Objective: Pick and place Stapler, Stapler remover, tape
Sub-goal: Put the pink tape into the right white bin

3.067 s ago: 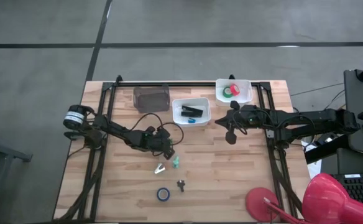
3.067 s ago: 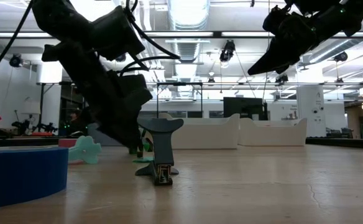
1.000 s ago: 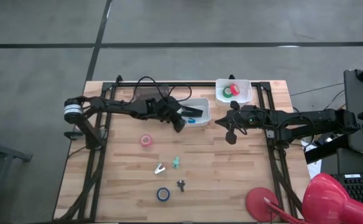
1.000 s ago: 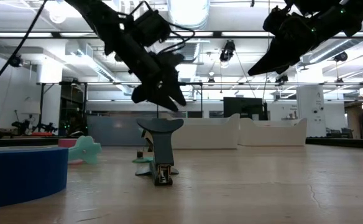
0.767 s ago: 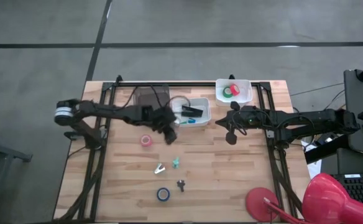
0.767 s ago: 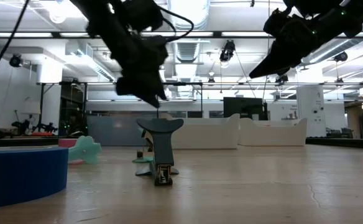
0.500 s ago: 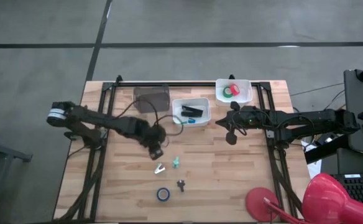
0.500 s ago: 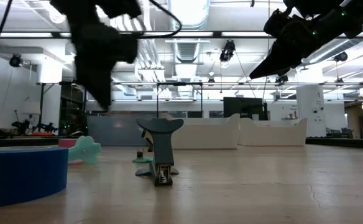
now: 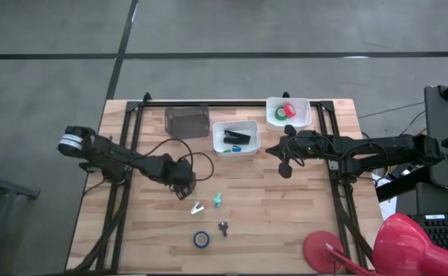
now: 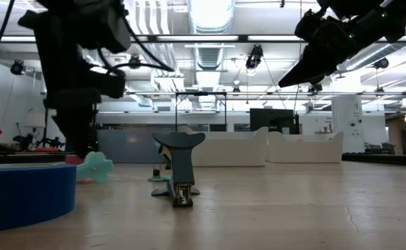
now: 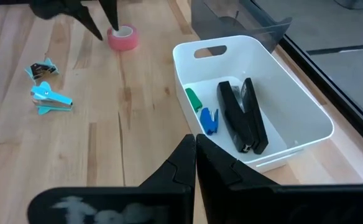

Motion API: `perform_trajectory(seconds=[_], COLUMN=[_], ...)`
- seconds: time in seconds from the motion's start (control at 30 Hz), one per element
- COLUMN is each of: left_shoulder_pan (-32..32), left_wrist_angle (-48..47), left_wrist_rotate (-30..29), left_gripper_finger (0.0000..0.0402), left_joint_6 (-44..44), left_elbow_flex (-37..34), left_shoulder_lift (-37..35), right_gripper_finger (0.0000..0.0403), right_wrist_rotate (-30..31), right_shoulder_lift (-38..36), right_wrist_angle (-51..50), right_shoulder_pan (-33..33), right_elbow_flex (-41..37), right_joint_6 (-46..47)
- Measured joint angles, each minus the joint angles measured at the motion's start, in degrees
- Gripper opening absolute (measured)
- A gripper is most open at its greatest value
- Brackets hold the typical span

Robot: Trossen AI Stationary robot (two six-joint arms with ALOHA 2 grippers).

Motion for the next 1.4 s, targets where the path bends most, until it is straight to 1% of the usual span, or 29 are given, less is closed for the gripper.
perform_trajectory(seconds=[0.13,0.27,0.33,0.4,0.63,0.73,0.87,1.03,1.13,1.27,1.4], left_shoulder_pan=[0.37,0.36,0.39,0.33,0.48,0.42,0.44,0.39,0.39,0.39,0.39], left_wrist_angle=[4.04,6.82,8.84,11.89,18.37,21.11,27.21,41.07,52.51,67.75,78.06], left_wrist_rotate=[-0.71,-1.18,-0.85,0.2,-0.13,-0.12,0.0,1.34,3.99,7.24,8.97], left_gripper_finger=[0.0181,0.0175,0.0162,0.014,0.0039,0.0037,0.0037,0.0064,0.0064,0.0043,0.004], left_joint_6=[1.03,1.53,2.41,3.86,8.81,9.33,11.75,16.37,20.77,26.2,30.32], left_elbow_flex=[-3.43,-4.99,-5.31,-5.29,-5.23,-5.23,-4.92,-3.63,-3.24,-3.35,-3.37], left_shoulder_lift=[0.03,-0.09,-0.05,0.07,0.07,0.07,0.0,-0.11,-0.13,-0.17,-0.2], right_gripper_finger=[0.0008,0.0008,0.0008,0.0008,0.0008,0.0008,0.0008,0.0008,0.0008,0.0008,0.0008], right_wrist_rotate=[0.0,-0.02,-0.02,-0.01,-0.04,-0.06,-0.13,-0.18,-0.82,-5.23,-11.82], right_shoulder_lift=[0.0,0.0,0.0,0.0,0.0,0.0,0.0,0.0,0.0,0.0,0.0], right_wrist_angle=[0.19,0.48,0.5,0.54,0.77,0.9,1.22,2.97,4.69,11.88,22.35], right_shoulder_pan=[0.0,0.0,0.0,0.0,0.0,0.0,0.0,0.0,0.16,0.72,1.59], right_elbow_flex=[0.0,-0.2,-0.2,-0.22,-0.24,-0.25,-0.26,-0.28,-0.6,-2.65,-4.96], right_joint_6=[-0.18,-0.27,-0.34,-0.38,-0.24,-0.02,-0.02,0.04,0.1,0.21,0.99])
